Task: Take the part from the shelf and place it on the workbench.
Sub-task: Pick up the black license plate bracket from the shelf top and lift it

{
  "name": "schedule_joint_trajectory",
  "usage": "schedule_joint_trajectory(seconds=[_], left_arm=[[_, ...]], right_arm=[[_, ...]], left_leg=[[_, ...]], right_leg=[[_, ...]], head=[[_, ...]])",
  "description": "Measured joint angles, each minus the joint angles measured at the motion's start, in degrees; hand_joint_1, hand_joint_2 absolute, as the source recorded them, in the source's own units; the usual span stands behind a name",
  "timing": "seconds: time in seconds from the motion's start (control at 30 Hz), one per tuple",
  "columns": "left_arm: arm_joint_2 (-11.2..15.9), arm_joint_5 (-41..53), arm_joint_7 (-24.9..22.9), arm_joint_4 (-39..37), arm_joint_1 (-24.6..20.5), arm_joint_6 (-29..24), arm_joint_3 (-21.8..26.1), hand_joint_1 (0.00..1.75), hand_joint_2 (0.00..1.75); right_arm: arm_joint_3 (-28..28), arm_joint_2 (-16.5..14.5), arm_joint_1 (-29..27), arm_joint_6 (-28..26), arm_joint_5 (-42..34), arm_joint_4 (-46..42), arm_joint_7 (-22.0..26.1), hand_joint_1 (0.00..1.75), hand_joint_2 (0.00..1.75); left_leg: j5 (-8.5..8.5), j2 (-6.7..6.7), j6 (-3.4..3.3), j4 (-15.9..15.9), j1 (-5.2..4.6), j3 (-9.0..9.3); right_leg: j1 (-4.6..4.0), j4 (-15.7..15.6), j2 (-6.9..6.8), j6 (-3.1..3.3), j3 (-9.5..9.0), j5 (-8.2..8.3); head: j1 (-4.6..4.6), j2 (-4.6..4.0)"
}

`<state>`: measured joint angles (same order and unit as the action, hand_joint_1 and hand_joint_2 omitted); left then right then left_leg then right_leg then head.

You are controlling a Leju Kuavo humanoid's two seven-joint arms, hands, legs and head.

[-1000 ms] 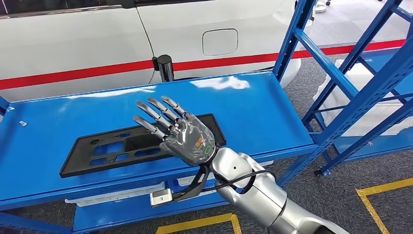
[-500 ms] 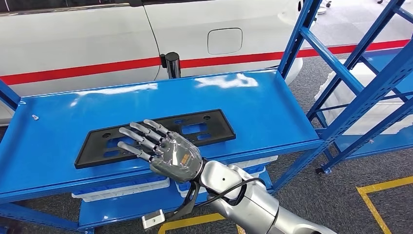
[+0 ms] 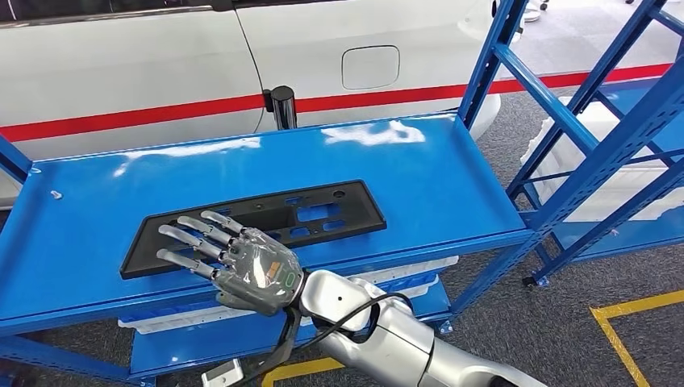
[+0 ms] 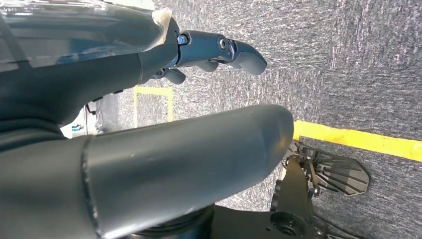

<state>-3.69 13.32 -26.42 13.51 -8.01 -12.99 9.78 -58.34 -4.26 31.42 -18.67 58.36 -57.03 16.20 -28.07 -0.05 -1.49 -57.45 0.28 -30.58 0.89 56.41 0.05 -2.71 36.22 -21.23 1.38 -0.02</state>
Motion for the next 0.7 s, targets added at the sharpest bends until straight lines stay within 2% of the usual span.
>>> schedule_joint_trajectory(seconds=[0.37,0.7], left_arm=[[-0.50,-0.47,0.00,0.00,-0.11,-1.02,-0.16,0.00,0.00],[-0.68,-0.62,0.00,0.00,-0.08,-1.13,0.01,0.00,0.00]], right_arm=[[-0.57,-8.58,7.21,-0.61,-0.75,16.00,-5.93,0.00,1.75],[-0.66,-10.79,9.06,-0.61,-0.74,20.93,-6.48,0.00,1.75]], left_leg=[[0.10,0.01,0.06,0.00,0.01,-0.04],[0.10,0.00,0.07,-0.01,0.00,-0.13]], right_leg=[[0.00,0.08,0.02,-0.01,0.08,0.03],[0.01,0.07,0.01,-0.01,0.16,0.03]], head=[[0.00,0.00],[-0.01,0.00]])
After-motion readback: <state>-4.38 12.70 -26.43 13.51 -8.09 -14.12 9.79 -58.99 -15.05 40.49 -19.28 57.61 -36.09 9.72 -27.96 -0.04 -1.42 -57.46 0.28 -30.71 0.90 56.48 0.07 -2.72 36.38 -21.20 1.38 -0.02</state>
